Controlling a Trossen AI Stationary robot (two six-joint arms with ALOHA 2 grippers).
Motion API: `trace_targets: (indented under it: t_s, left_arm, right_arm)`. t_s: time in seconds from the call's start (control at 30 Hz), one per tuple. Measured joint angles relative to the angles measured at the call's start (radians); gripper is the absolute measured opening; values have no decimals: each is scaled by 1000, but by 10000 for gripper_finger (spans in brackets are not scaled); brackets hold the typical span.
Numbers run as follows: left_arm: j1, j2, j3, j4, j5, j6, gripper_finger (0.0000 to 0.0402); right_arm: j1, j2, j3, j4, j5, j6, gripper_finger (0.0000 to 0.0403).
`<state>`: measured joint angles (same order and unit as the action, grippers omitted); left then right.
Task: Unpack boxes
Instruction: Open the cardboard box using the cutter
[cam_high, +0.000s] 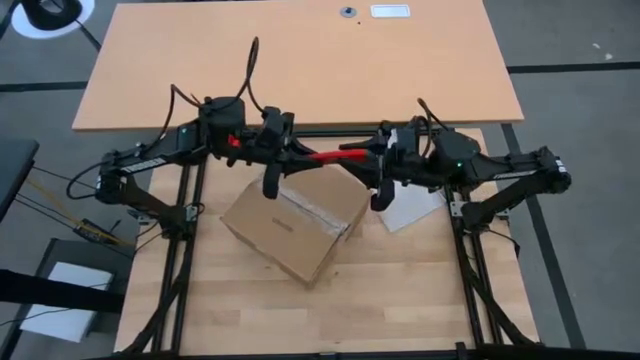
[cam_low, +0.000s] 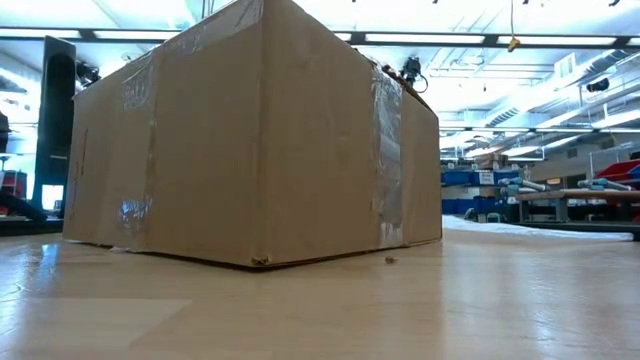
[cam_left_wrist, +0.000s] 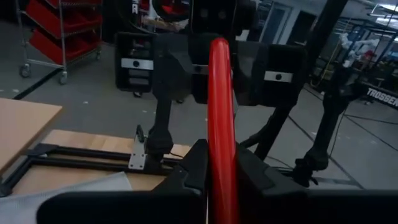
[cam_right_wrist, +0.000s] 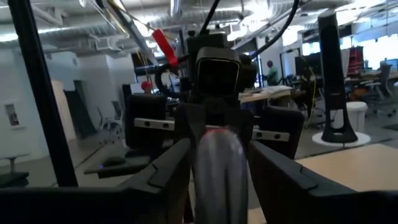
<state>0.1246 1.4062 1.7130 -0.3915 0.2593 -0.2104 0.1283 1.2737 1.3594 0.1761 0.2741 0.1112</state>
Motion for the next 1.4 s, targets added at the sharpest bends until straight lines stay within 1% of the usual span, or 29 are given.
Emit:
trace_targets:
  t_s: [0.2,0.3,0.43,0.53,0.83,0.97,1.03,1.23,1.3,1.4]
  left_arm:
    - [0,21,1,0,12,-2,44]
    - [0,30,2,-11,18,-8,44]
    - [0,35,2,-28,21,-27,44]
    - [0,35,2,-57,22,-27,44]
    - [0,36,2,-70,20,-27,44]
    - [0,39,2,-73,12,-27,44]
    - [0,39,2,-73,3,-28,57]
    - [10,44,-2,-88,-8,-31,141]
    - [26,26,-2,-131,-8,-28,157]
    - [48,-18,-2,-229,-8,-8,168]
  right_arm:
    - [-1,0,0,-26,-9,2,160]
    - [-1,-1,0,-70,-17,4,153]
    - [-1,-2,0,-118,-17,25,133]
    - [-1,0,0,-131,-26,23,118]
    - [-1,-1,0,-168,-39,18,79]
    - [-3,-2,0,-173,-55,-17,57]
    - [-3,-2,0,-174,-55,-25,57]
    - [-9,3,-1,-186,-55,-46,56]
    - [-10,3,-1,-185,-38,-54,56]
    - [-10,3,-1,-192,-28,-55,56]
